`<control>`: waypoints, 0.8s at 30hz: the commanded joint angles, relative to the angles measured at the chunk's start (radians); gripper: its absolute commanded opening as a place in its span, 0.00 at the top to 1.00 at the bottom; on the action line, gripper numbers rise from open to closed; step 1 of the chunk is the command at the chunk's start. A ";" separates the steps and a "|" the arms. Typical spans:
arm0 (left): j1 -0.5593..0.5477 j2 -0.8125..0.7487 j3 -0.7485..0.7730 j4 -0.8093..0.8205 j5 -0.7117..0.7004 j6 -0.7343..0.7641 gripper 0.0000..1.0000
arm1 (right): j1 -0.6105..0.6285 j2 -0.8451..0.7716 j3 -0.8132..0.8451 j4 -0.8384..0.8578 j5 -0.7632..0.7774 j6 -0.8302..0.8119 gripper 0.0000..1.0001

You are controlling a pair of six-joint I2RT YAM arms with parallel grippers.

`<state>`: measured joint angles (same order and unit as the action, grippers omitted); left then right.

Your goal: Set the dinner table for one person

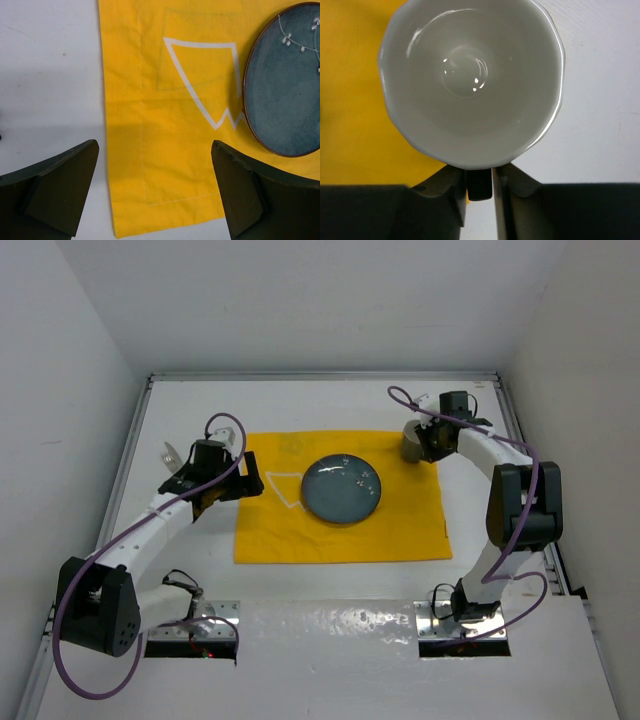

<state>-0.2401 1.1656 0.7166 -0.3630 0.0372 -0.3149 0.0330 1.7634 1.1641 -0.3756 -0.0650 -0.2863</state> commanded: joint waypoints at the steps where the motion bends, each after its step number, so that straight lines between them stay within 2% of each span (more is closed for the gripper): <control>1: 0.015 0.000 0.003 0.024 -0.008 0.011 0.06 | -0.016 -0.045 0.023 -0.012 0.022 0.012 0.71; 2: 0.013 0.000 0.004 0.022 -0.013 0.010 0.06 | -0.015 -0.045 0.034 -0.016 0.018 0.015 0.59; 4: 0.015 -0.001 0.006 0.018 -0.019 0.005 0.06 | -0.016 -0.059 0.054 -0.029 -0.002 0.029 0.53; 7: 0.015 -0.003 0.014 0.001 -0.033 -0.009 0.06 | -0.013 -0.102 0.074 -0.031 -0.013 0.062 0.39; 11: 0.016 -0.004 0.046 -0.056 -0.109 -0.056 0.08 | -0.008 -0.197 0.085 -0.019 -0.010 0.110 0.29; 15: 0.054 -0.004 0.095 -0.128 -0.201 -0.107 0.17 | 0.027 -0.286 0.109 -0.043 0.008 0.208 0.26; 17: 0.091 -0.003 0.098 -0.159 -0.249 -0.124 0.23 | 0.054 -0.330 0.092 -0.040 0.068 0.289 0.26; 20: 0.188 0.012 0.103 -0.175 -0.279 -0.116 0.32 | 0.145 -0.390 0.019 -0.028 0.215 0.395 0.26; 22: 0.232 0.049 0.121 -0.175 -0.309 -0.105 0.36 | 0.192 -0.418 -0.024 -0.031 0.260 0.458 0.28; 24: 0.283 0.081 0.147 -0.168 -0.309 -0.101 0.44 | 0.220 -0.429 -0.050 -0.054 0.260 0.533 0.29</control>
<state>-0.0120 1.2060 0.8051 -0.5274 -0.2211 -0.4179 0.2249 1.3464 1.1633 -0.4034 0.1081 0.0860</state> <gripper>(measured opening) 0.584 0.719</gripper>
